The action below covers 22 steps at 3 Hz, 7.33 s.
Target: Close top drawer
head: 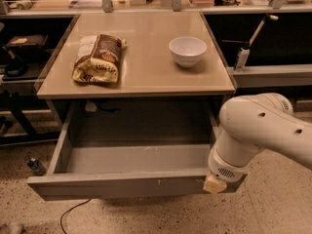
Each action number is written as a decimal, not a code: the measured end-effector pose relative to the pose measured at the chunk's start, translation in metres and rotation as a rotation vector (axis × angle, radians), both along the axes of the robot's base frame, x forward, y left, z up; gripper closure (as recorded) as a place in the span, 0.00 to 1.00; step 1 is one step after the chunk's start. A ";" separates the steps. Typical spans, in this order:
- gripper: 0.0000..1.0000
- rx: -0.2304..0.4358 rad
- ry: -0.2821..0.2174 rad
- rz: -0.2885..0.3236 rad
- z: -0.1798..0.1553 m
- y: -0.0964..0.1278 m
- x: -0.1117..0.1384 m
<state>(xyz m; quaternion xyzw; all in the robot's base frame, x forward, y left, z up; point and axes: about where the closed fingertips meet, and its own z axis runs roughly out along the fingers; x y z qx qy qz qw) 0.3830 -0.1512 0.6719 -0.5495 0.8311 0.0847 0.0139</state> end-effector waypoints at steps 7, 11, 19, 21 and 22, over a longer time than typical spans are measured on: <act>1.00 -0.023 -0.164 -0.078 0.027 -0.004 0.075; 1.00 0.004 -0.046 -0.112 -0.010 0.007 0.026; 1.00 -0.039 -0.224 -0.106 -0.006 0.034 0.175; 1.00 -0.051 -0.273 -0.167 -0.003 0.020 0.207; 1.00 -0.051 -0.274 -0.168 -0.003 0.020 0.207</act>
Offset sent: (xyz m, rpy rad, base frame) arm 0.0083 0.0125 0.0103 -0.0056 -0.0281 0.0313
